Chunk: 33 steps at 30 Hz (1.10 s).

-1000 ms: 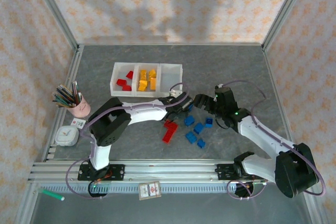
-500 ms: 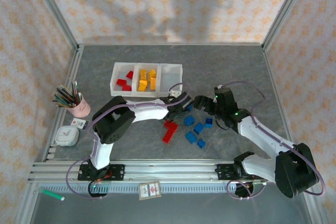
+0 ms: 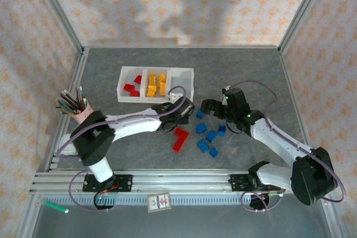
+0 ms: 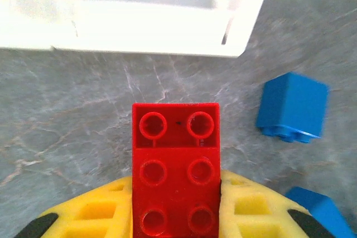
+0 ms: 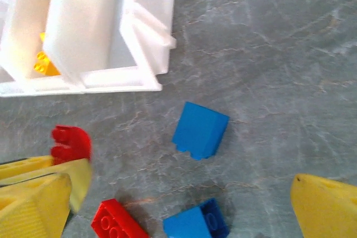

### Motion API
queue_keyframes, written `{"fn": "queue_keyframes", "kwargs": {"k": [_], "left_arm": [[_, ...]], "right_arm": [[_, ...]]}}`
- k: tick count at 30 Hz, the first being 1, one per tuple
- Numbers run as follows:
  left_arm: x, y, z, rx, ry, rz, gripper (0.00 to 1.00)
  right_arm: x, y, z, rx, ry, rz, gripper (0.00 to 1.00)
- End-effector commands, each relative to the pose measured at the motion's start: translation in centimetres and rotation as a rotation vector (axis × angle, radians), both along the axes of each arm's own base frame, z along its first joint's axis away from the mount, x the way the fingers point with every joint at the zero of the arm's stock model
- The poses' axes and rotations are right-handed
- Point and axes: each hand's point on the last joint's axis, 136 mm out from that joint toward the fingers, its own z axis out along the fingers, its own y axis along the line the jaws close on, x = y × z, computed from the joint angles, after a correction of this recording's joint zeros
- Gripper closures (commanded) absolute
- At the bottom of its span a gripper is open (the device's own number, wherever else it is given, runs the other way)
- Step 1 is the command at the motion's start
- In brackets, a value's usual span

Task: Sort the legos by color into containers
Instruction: Place the lego in the container.

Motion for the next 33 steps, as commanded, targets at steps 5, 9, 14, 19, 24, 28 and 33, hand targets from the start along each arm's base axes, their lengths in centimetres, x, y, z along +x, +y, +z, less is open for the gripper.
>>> {"fn": "queue_keyframes", "kwargs": {"k": [5,9,14,19,24,28,33], "left_arm": [[0.4,7.5,5.5,0.066,-0.113,0.152,0.77],[2.2,12.6,7.3,0.074,-0.158,0.252,0.77],[5.8,17.6,6.7,0.108,-0.148,0.345,0.77],[10.0,20.8,5.6,0.186,-0.123,0.406,0.77],[14.2,23.2,4.9,0.211,-0.119,0.455,0.77],[16.2,24.2,3.2,0.235,-0.073,0.467,0.71],[17.0,23.8,3.2,0.238,-0.06,0.436,0.41]], "right_arm": [[0.1,5.2,1.4,-0.004,-0.016,0.112,0.0],[0.7,8.2,2.0,0.046,-0.031,0.147,0.0],[1.9,11.4,3.6,0.108,-0.079,0.18,0.0],[3.5,12.3,4.2,0.123,-0.104,0.159,0.0],[4.2,12.8,4.0,0.115,-0.107,0.155,0.0],[4.3,12.8,3.8,0.107,-0.104,0.155,0.0],[4.3,12.6,4.1,0.096,-0.112,0.159,0.0]]}}
